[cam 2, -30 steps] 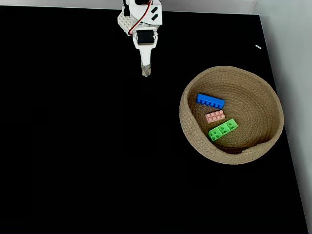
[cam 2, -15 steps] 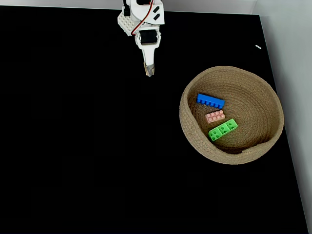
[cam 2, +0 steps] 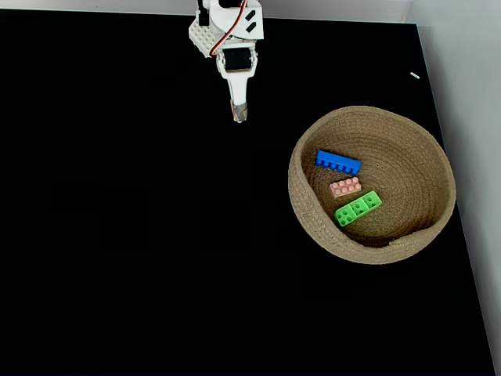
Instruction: Place the lego blocks in the tray
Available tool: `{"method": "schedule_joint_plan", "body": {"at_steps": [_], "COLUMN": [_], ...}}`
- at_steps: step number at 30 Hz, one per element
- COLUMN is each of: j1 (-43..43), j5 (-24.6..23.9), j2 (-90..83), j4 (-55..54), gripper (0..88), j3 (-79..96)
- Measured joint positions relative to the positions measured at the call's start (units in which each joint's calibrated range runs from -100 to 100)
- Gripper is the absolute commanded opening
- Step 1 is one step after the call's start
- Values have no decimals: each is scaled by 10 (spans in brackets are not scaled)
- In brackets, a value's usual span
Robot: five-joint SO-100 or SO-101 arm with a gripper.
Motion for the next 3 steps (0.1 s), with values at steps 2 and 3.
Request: {"method": "schedule_joint_plan", "body": {"at_steps": [2,3], "j1": [0,0], "j5": [0,0], "j2": [0,0], "j4": [0,0], "gripper": [1,1], "j3": [0,0]}}
